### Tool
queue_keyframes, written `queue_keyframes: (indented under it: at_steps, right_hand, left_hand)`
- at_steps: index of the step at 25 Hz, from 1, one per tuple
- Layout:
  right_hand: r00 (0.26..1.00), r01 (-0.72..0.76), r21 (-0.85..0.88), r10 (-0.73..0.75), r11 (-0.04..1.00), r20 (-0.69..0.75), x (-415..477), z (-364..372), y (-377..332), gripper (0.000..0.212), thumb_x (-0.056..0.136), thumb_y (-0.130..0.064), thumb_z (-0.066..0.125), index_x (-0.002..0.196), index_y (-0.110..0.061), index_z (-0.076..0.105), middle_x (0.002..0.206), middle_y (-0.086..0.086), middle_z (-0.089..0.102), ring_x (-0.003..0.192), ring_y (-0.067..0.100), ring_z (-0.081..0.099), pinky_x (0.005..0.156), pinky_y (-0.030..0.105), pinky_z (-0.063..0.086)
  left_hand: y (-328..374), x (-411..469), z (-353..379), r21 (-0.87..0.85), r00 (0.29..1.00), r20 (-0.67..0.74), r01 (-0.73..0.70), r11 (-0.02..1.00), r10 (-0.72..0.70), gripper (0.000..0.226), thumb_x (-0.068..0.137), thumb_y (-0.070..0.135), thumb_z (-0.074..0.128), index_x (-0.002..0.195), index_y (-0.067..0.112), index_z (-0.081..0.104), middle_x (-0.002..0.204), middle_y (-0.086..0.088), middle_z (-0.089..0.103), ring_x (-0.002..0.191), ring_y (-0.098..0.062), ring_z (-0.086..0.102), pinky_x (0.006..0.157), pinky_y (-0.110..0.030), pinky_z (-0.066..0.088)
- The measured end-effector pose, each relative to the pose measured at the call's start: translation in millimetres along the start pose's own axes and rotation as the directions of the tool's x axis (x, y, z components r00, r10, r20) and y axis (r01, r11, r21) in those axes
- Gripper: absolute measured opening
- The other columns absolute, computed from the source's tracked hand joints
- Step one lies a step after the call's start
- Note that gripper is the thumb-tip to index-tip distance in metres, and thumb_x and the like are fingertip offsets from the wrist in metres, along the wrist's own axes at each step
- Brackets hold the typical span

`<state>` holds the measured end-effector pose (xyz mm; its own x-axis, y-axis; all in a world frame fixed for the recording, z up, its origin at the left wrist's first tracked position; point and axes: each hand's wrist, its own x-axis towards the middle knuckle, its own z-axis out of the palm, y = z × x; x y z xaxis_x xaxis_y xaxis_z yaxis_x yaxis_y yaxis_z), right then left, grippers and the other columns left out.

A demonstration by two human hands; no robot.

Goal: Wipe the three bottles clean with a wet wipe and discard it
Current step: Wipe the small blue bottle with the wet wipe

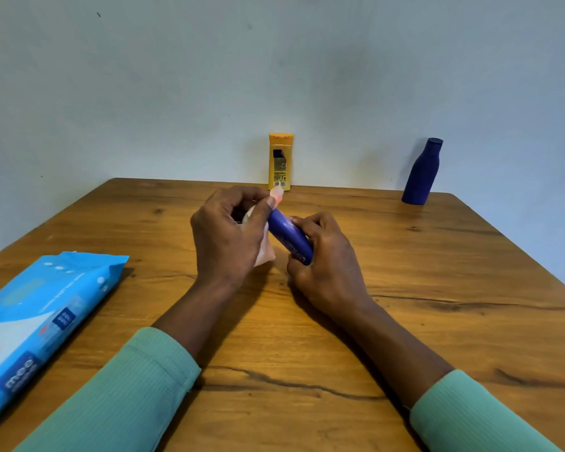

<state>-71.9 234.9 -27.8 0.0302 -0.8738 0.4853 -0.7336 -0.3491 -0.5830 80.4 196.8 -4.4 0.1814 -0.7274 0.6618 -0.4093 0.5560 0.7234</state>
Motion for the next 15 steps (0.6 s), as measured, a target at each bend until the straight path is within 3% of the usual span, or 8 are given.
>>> queue_keyframes:
  at_steps: [2,5,7,9,13,15]
  right_hand:
    - [0.999,0.020,-0.101,-0.024,0.995,-0.040,-1.8,0.5,-1.0,0.067,0.088,-0.015,0.076,0.150,-0.016,0.049,0.131,-0.001,0.046,0.103,0.011,0.053,0.090,0.028,0.054]
    - [0.994,-0.018,-0.139,0.002,0.990,-0.114,-1.5,-1.1,1.5,0.057,0.089,-0.018,0.074,0.143,-0.018,0.055,0.127,0.000,0.047,0.099,0.013,0.055,0.085,0.033,0.057]
    - [0.984,-0.055,-0.135,0.031,0.989,-0.175,0.2,-5.7,5.2,0.048,0.093,-0.023,0.072,0.138,-0.018,0.058,0.126,0.001,0.051,0.098,0.014,0.057,0.081,0.033,0.057]
    - [0.976,-0.082,-0.141,0.051,0.987,-0.212,2.1,-8.7,9.2,0.049,0.093,-0.021,0.073,0.139,-0.016,0.058,0.128,0.005,0.057,0.103,0.017,0.060,0.085,0.032,0.055]
    - [0.980,-0.046,-0.206,0.004,0.978,-0.199,2.1,-3.5,3.4,0.053,0.089,-0.017,0.076,0.138,-0.016,0.058,0.121,0.004,0.066,0.105,0.018,0.060,0.087,0.031,0.051]
    - [0.985,-0.007,-0.269,-0.040,0.963,-0.168,0.6,0.2,0.0,0.059,0.084,-0.014,0.079,0.139,-0.015,0.058,0.123,0.005,0.065,0.108,0.019,0.058,0.087,0.031,0.050]
  left_hand:
    - [1.2,-1.9,-2.0,0.049,1.000,0.000,-0.025,0.999,0.025,0.020,0.094,0.028,0.077,0.112,0.020,0.078,0.102,0.005,0.074,0.094,-0.005,0.069,0.078,-0.025,0.061]
    - [13.5,-21.3,7.1,0.102,0.974,0.179,-0.157,0.982,0.137,0.022,0.098,0.023,0.071,0.119,0.018,0.077,0.106,0.002,0.068,0.094,-0.007,0.066,0.077,-0.018,0.057]
    - [22.7,-35.0,17.2,0.075,0.917,0.335,-0.256,0.964,0.218,0.029,0.099,0.019,0.068,0.127,0.016,0.074,0.110,0.000,0.066,0.098,-0.009,0.065,0.082,-0.022,0.058]
    - [23.9,-37.4,22.8,0.086,0.873,0.406,-0.330,0.940,0.270,0.037,0.097,0.015,0.069,0.134,0.014,0.070,0.112,-0.002,0.065,0.100,-0.012,0.064,0.087,-0.028,0.059]
    - [10.7,-17.0,10.5,0.226,0.902,0.328,-0.363,0.904,0.281,0.032,0.097,0.015,0.069,0.129,0.014,0.073,0.106,-0.004,0.064,0.090,-0.011,0.059,0.077,-0.011,0.044]
    - [0.6,-3.5,0.2,0.308,0.944,0.246,-0.293,0.905,0.222,0.030,0.098,0.017,0.069,0.128,0.014,0.073,0.104,-0.007,0.065,0.088,-0.013,0.058,0.070,-0.013,0.041]
